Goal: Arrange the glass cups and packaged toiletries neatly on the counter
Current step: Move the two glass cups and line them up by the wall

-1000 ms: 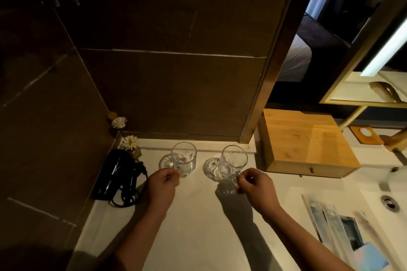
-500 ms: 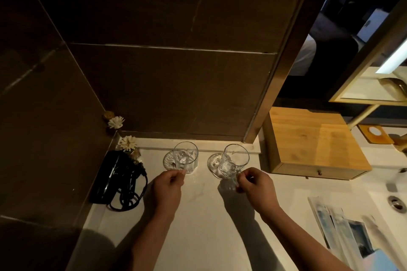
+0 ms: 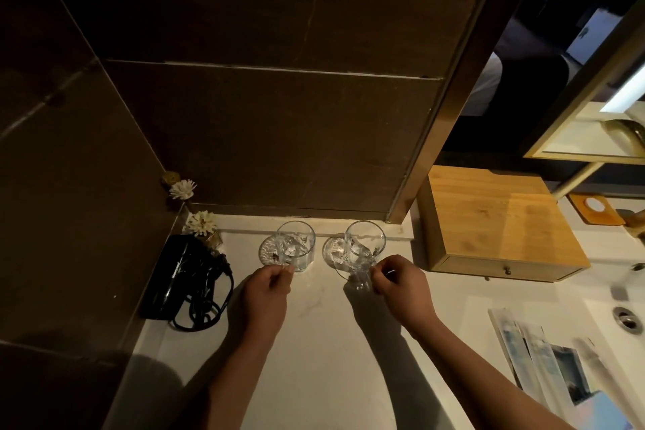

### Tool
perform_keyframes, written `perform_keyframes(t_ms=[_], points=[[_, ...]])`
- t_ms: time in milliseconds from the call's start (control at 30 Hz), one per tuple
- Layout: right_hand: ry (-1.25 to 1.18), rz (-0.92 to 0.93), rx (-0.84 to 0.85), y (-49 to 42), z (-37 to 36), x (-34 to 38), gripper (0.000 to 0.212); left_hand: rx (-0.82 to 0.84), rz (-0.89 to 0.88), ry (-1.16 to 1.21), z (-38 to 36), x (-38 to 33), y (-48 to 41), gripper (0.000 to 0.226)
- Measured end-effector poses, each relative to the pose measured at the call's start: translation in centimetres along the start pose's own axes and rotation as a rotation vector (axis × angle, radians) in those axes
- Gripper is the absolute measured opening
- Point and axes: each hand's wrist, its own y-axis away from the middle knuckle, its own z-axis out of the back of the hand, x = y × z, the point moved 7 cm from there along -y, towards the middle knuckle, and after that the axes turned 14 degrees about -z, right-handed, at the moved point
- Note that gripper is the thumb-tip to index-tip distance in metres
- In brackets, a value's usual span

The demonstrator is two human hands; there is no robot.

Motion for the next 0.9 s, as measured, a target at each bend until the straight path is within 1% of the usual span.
perform_keyframes(t_ms=[200,433,600,733,900], points=[[0.015,0.030,-0.012,0.27,0.00,-0.01,0.012,0.010,-0.016,-0.027,0.18,-0.19,-0.01,0.021],[0.000,-0.002,0.005,0.06,-0.66,-0.16,0.014,0.006,-0.010,-0.006,0.06,-0.34,0.17,0.021],[-0.033,-0.023,0.011,0.08,-0.79,-0.31,0.013,-0.002,-0.008,-0.008,0.20,-0.51,0.36,0.019],[-0.118,-0.051,-0.001,0.14,-0.50,-0.26,0.012,-0.010,-0.009,0.000,0.18,-0.59,0.46,0.024],[-0.147,-0.070,-0.010,0.61,-0.62,-0.37,0.013,-0.002,-0.014,-0.024,0.35,-0.27,0.44,0.021]])
